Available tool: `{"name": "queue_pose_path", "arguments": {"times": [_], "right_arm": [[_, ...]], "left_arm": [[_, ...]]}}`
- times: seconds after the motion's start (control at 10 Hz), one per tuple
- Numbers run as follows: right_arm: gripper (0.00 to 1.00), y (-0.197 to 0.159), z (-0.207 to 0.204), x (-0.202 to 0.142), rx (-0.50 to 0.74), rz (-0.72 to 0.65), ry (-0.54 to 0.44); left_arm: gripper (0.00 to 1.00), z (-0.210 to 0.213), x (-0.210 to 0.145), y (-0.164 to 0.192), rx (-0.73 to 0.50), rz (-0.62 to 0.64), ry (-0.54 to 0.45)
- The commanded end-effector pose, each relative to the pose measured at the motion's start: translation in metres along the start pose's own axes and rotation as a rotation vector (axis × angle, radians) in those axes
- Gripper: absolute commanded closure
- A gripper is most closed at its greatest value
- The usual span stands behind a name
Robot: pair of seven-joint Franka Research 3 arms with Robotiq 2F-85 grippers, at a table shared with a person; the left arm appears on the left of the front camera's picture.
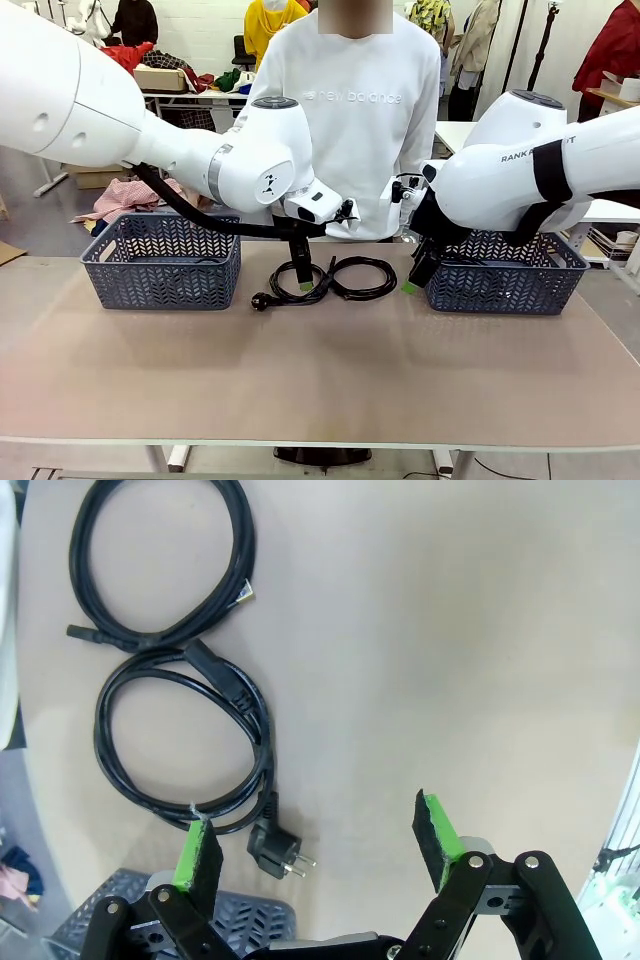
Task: Organize the cables according to human instructions.
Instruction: Pick up a bundle of cables and place it in the basket indicated by the human.
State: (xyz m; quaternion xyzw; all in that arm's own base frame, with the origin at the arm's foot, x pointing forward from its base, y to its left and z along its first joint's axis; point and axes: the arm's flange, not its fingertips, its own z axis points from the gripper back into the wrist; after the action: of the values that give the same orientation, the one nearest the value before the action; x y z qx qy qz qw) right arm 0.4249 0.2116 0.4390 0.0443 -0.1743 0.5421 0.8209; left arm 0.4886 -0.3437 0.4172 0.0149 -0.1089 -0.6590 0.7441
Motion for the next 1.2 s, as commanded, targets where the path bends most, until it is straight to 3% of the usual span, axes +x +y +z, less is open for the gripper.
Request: {"name": "queue_pose_path", "arguments": {"times": [0.0,0.7,1.1], "right_arm": [[0.00,-0.001,0.001,0.000,-0.009,-0.002,-0.002],[0.00,-0.001,0.001,0.000,-0.009,-0.002,-0.002],[0.00,-0.001,0.001,0.000,-0.009,-0.002,-0.002]], "left_arm": [[0.00,0.000,0.000,0.000,0.000,0.000,0.000],[0.00,-0.056,0.023,0.023,-0.016,0.005,0.081],[0.00,-0.078,0.020,0.029,-0.034,0.015,0.117]]}}
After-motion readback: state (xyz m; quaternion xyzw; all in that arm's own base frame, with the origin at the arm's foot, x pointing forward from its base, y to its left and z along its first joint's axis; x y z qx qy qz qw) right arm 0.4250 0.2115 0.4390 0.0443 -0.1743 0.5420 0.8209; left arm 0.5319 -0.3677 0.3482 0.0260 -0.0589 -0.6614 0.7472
